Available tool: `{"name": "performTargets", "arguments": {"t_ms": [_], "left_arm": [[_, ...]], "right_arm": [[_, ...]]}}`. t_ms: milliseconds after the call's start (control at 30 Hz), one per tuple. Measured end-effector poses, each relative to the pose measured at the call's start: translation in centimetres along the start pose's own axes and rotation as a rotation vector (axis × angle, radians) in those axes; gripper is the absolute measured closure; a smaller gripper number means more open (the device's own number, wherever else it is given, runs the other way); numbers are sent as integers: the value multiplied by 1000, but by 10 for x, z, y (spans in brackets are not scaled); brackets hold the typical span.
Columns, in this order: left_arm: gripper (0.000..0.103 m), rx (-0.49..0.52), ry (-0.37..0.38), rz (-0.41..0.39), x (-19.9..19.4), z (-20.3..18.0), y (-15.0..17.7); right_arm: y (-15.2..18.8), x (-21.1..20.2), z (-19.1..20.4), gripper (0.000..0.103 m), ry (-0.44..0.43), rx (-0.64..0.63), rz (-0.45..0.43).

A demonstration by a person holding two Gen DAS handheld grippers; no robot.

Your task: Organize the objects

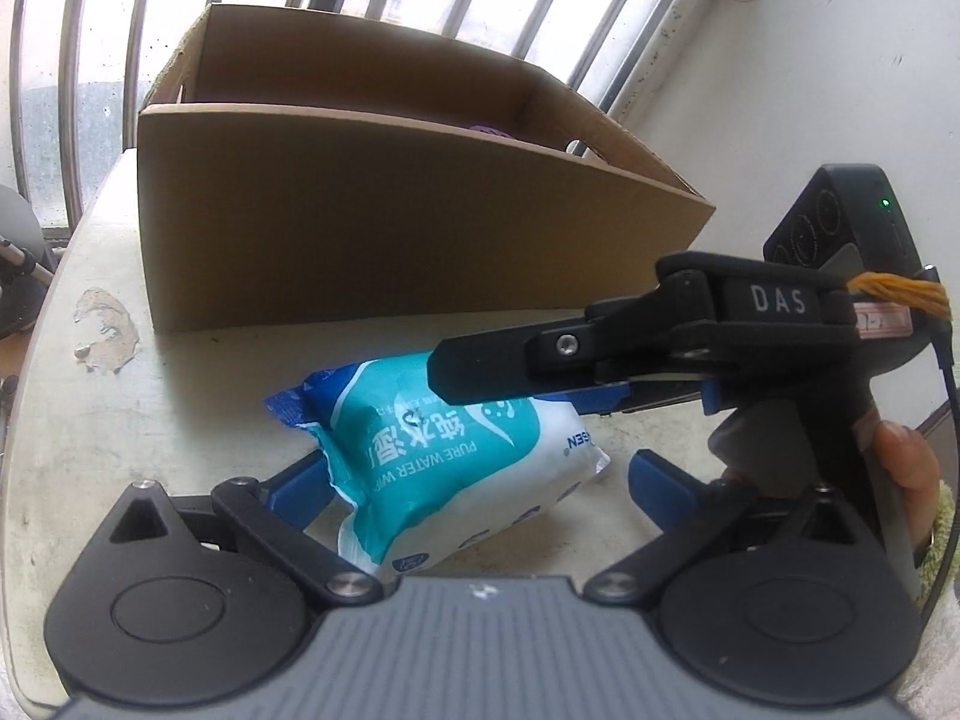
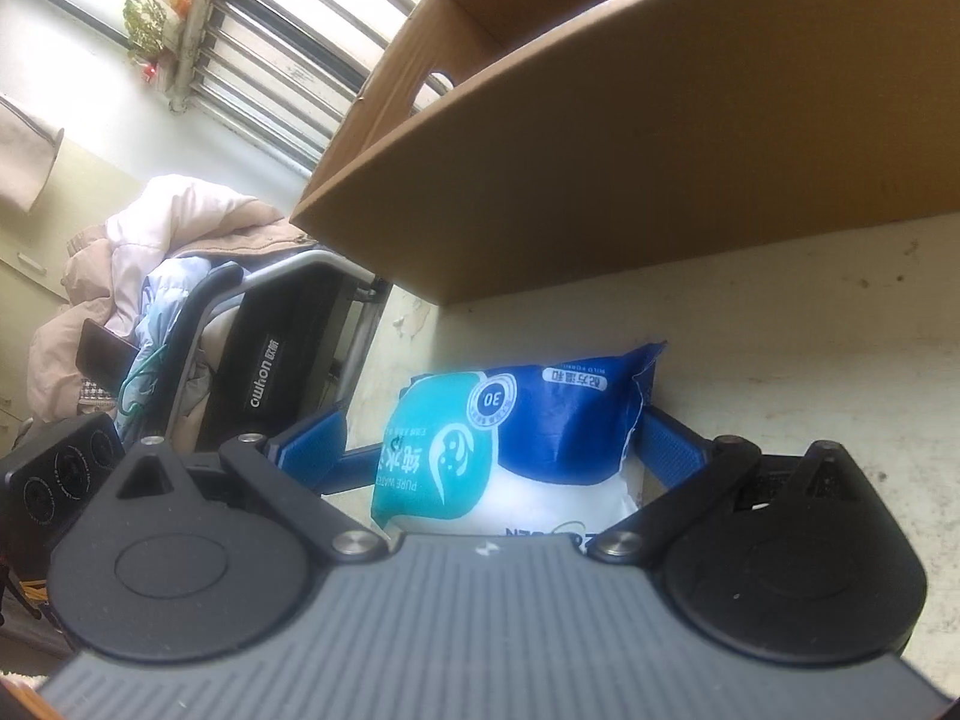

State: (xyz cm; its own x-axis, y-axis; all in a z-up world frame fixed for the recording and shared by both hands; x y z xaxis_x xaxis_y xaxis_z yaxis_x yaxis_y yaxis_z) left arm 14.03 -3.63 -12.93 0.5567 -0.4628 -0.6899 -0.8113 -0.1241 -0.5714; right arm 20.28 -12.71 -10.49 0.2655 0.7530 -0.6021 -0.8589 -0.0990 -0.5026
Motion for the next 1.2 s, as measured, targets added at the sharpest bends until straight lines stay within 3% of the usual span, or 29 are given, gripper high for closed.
{"name": "performTargets", "arguments": {"t_ms": [633, 1200], "left_arm": [[0, -6, 1, 66, 29, 9, 1], [0, 26, 15, -7, 29, 10, 1]], "right_arm": [[11, -1, -13, 1, 20, -2, -35], [16, -5, -16, 0, -9, -14, -129]]}}
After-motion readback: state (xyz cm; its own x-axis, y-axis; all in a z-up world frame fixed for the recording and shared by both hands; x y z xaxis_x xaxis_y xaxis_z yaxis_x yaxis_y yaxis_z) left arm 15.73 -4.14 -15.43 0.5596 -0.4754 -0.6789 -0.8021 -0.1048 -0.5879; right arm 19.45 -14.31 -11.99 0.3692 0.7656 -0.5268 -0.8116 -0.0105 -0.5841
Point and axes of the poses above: each gripper's, at about its wrist camera, not at the fingertips, and x roughly the way its jaws point, z to its left, y to its underside, the point moved 8 cm from there along x, roughly the way its jaws point, and after that the axes turned 8 degrees about -x, right-handed, at the moved point
